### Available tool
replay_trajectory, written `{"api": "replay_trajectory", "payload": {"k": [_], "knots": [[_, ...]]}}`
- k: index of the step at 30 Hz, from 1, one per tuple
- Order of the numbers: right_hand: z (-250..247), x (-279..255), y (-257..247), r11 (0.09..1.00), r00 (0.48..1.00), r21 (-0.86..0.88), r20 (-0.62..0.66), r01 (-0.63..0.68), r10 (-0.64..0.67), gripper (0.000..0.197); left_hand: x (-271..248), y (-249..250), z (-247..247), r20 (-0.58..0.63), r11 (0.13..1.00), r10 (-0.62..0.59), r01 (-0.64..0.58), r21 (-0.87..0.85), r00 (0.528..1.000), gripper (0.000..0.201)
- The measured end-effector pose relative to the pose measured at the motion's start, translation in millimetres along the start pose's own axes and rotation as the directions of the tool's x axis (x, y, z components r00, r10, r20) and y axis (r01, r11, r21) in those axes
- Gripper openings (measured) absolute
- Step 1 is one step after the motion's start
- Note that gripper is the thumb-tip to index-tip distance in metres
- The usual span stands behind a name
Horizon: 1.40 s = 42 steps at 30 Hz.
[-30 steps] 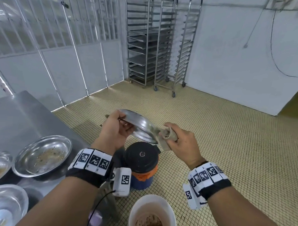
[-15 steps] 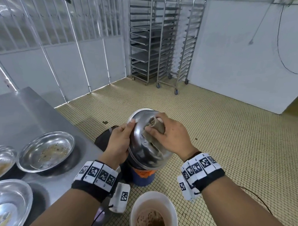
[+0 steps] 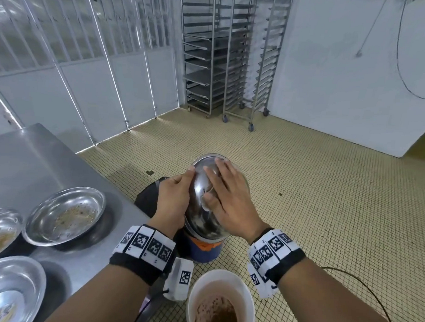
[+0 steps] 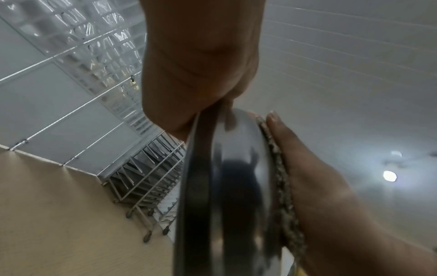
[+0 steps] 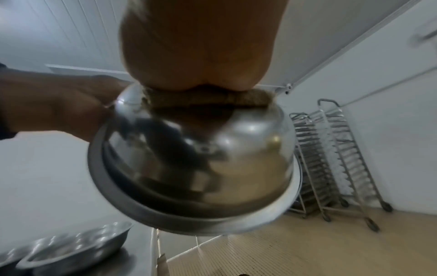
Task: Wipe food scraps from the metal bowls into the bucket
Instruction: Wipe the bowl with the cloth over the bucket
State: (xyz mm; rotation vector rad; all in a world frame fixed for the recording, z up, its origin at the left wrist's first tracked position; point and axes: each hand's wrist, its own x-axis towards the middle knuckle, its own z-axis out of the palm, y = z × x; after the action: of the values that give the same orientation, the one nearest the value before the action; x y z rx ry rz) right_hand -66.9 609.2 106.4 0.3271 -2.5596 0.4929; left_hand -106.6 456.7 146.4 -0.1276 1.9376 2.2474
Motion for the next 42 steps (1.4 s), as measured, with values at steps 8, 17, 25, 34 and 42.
{"api": "replay_trajectory", "payload": {"k": [8,17,25,34,42], "knots": [[-1.9,17.6,23.1,0.791,0.819,0.301,-0.053,-0.532,0.571,0.067,0.8,-5.0,7.5,0.023,0.947,0.208,-0.207,0.245,0.978,0.057],[-4.2,6.0,8.9,0.839,0.897,0.450,-0.158,-0.306,0.412,0.061,6.6,-5.2,5.2,0.012,0.985,0.144,-0.145,0.089,0.989,0.047],[-5.6,16.5,13.0,0.935,0.919,0.249,-0.241,-0.252,0.312,0.062,8.7,2.3,4.7,-0.005,0.995,0.097,-0.097,-0.001,0.995,0.040],[-2.8,19.8,19.0,0.909,0.901,0.183,-0.162,-0.374,0.403,0.069,3.8,0.4,4.8,0.035,0.989,0.128,-0.130,0.073,0.991,0.037],[18.4,-12.6,15.8,0.998,0.997,0.052,-0.067,-0.034,0.037,0.060,17.5,8.7,-7.1,-0.096,0.989,0.150,-0.149,0.018,0.984,0.051]]}}
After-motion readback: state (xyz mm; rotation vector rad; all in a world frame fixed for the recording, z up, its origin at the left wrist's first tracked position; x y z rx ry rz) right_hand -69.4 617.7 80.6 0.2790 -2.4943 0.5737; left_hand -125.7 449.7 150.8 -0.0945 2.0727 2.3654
